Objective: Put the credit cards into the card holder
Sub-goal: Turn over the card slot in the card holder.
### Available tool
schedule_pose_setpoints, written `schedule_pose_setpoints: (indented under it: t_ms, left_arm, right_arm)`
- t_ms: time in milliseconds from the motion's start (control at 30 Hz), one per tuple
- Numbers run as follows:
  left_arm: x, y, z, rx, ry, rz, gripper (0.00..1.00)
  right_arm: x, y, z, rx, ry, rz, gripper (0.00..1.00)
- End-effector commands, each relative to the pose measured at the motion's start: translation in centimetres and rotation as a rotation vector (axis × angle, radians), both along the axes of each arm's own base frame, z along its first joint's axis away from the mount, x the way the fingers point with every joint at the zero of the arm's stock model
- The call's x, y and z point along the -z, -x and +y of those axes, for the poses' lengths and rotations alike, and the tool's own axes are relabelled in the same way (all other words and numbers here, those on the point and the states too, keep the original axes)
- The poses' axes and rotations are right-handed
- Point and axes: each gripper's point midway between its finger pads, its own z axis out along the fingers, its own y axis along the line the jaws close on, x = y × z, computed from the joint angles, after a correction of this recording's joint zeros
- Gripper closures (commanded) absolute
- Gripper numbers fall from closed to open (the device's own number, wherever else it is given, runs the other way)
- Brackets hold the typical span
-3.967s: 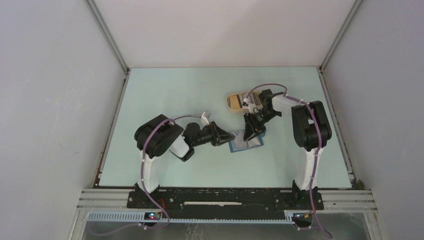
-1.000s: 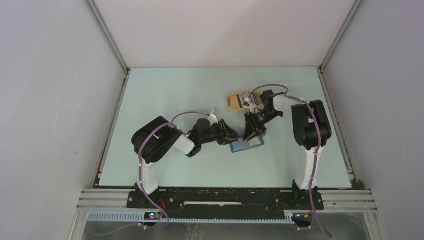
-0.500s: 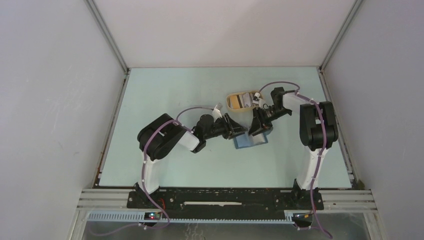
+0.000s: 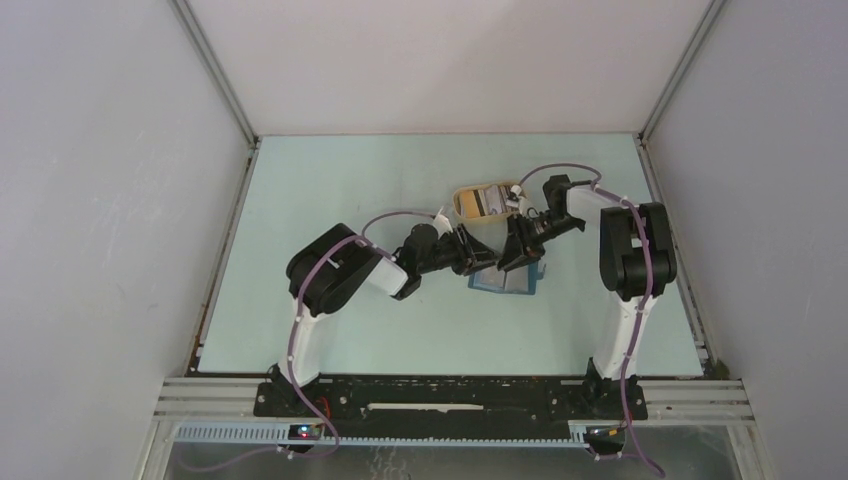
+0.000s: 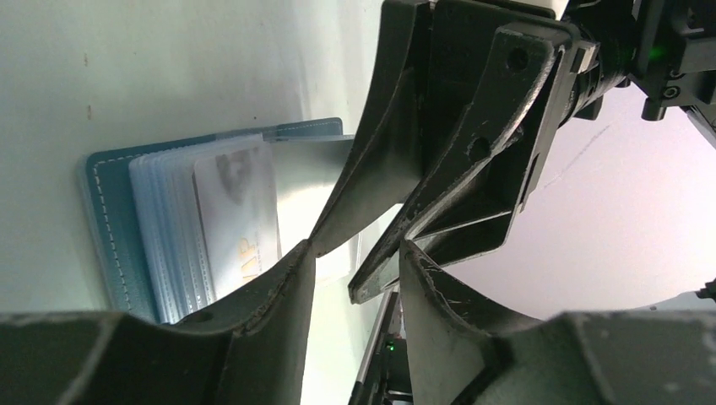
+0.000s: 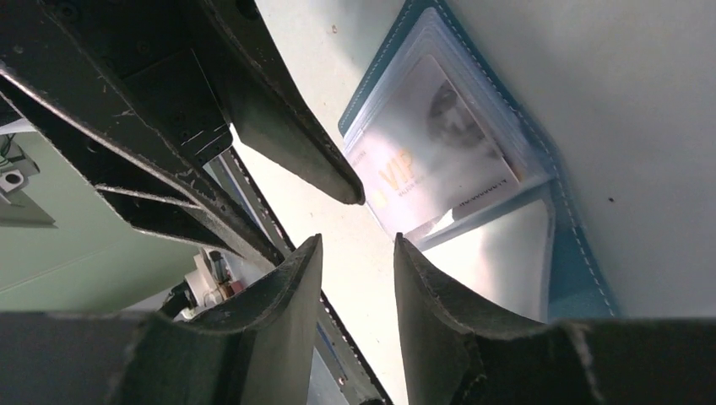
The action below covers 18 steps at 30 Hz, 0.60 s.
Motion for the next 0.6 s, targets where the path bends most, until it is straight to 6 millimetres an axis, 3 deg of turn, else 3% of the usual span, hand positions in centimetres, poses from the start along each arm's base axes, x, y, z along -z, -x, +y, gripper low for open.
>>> schedule_pose_setpoints:
  t_ms: [0, 200, 500, 567]
  left_arm:
    - [-0.6, -0.8, -0.3, -0.016, -0.019, -0.063, 0.54]
    - [0.7, -0.7, 1.8, -0.049, -0.197, -0.106, 0.52]
    - [1.6, -0.6, 3.2, -0.052, -0.327, -0.145, 0.51]
    - [2.0, -0.4, 3.3, -0.044, -0.351, -0.141, 0.50]
  right_arm:
    - [-1.9, -1.0, -0.6, 0.024, -0.006, -0.054, 0.54]
    - [-1.9, -2.5, -2.8, 0.044, 0.158, -0.206, 0.57]
    - [3.1, -1.5, -4.8, -0.025, 0.354, -0.142, 0.68]
    - [3.3, -1.5, -4.6, -0.039, 0.374, -0.143, 0.72]
